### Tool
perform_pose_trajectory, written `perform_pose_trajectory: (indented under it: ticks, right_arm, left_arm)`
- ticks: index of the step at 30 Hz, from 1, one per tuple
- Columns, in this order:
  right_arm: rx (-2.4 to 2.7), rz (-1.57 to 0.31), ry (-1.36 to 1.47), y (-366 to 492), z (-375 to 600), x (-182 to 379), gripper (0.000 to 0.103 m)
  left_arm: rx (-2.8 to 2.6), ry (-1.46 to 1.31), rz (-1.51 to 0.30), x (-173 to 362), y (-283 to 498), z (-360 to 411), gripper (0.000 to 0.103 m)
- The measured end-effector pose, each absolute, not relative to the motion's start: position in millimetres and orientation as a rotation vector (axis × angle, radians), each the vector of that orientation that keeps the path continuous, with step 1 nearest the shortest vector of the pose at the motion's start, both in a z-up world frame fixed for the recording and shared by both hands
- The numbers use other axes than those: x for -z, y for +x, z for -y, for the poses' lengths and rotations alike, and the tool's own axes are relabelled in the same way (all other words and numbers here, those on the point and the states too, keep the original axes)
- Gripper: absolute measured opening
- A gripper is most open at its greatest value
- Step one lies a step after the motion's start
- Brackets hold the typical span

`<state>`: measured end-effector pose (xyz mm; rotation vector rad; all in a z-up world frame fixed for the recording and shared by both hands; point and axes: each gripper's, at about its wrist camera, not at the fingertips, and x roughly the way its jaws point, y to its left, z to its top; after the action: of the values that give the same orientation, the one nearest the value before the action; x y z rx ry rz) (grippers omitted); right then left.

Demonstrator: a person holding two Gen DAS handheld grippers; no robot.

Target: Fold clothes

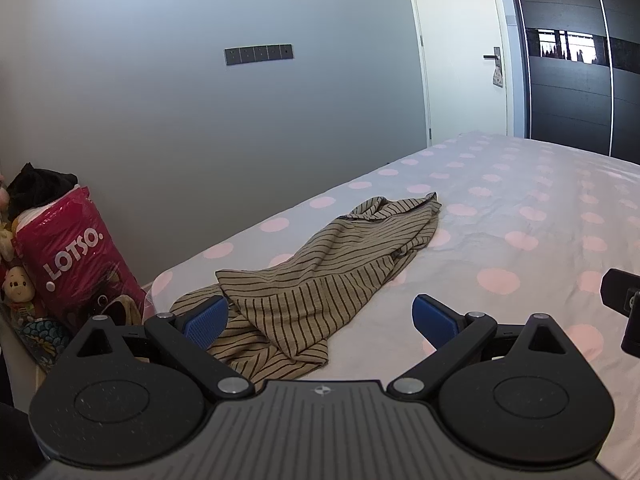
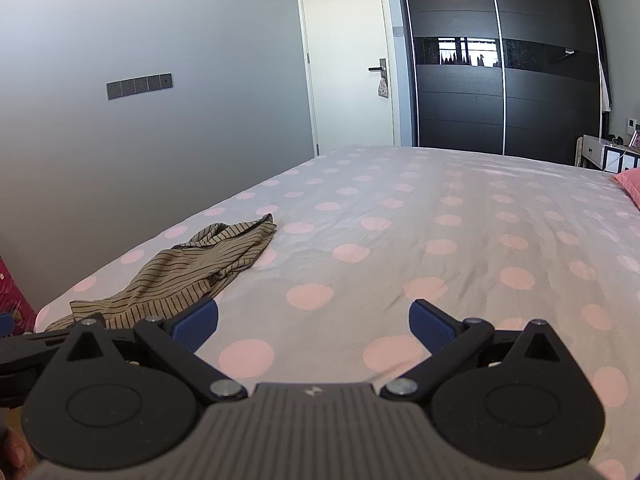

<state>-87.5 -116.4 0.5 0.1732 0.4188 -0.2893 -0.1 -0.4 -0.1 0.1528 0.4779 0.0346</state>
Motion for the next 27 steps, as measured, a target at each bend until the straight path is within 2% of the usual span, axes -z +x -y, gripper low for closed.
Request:
perform_pose_trajectory:
  ticks: [27]
  right_arm:
    - [0.288, -0.47, 0.146, -79.7, 108.3, 10.7, 0.102]
  left_arm:
    - [-0.02, 0.148, -0.563, 8.2, 3.2, 2.7, 0.1]
